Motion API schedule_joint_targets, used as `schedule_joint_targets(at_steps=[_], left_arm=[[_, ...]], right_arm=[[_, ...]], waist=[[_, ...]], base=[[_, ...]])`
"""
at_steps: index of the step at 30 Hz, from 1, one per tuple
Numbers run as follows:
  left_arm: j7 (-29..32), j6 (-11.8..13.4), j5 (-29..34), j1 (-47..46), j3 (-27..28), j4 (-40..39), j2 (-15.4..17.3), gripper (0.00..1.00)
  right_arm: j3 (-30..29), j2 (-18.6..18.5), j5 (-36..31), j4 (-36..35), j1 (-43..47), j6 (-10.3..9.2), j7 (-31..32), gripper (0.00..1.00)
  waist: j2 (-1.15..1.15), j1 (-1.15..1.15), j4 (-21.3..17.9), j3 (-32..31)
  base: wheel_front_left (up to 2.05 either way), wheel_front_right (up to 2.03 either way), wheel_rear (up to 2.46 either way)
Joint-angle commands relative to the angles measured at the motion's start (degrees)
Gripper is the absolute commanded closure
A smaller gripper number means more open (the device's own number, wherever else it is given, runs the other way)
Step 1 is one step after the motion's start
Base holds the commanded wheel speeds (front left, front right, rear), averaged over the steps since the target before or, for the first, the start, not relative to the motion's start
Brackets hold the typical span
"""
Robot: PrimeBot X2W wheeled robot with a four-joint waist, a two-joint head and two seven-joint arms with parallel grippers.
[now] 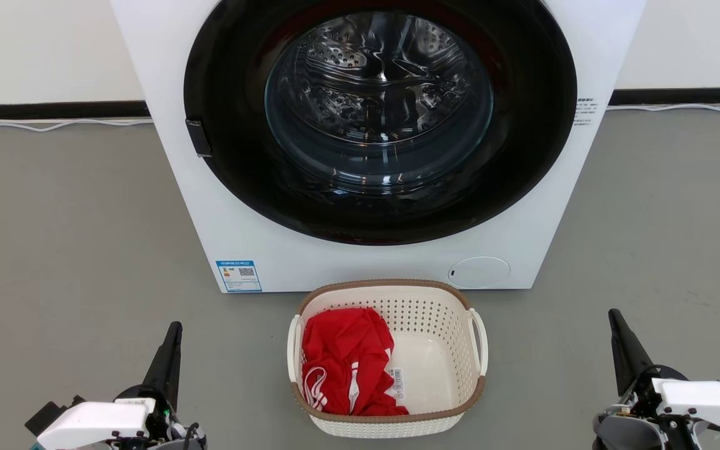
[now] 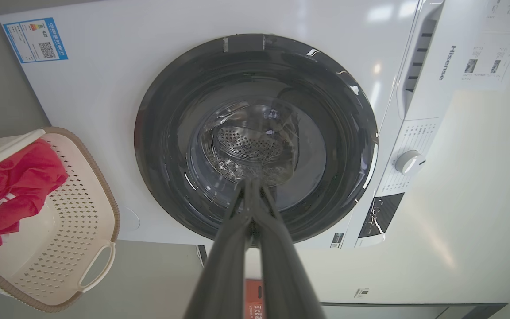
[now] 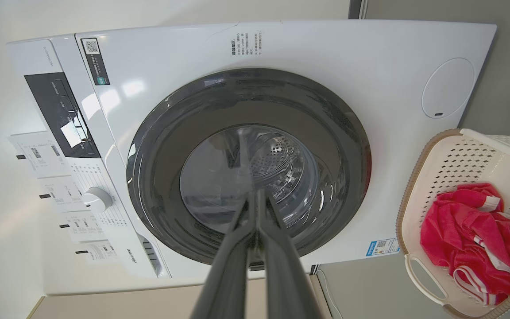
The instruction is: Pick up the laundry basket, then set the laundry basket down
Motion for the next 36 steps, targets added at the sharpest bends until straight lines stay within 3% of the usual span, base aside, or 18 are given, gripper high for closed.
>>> schedule_joint_targets(at_steps=[1, 36], left_arm=[[0.37, -0.41, -0.27, -3.21, 1.80, -1.74, 0.75, 1.00], [0.37, -0.41, -0.28, -3.20, 1.80, -1.75, 0.75, 1.00]], right_arm=[[1.07, -0.43, 0.37, -1.76, -2.40, 0.01, 0.48, 1.00], [1.07, -0.43, 0.37, -1.76, -2.40, 0.01, 0.48, 1.00]], waist=[[0.00, 0.00, 0.00, 0.00], [0.00, 0.00, 0.00, 0.00]], base=[[0.00, 0.00, 0.00], [0.00, 0.00, 0.00]])
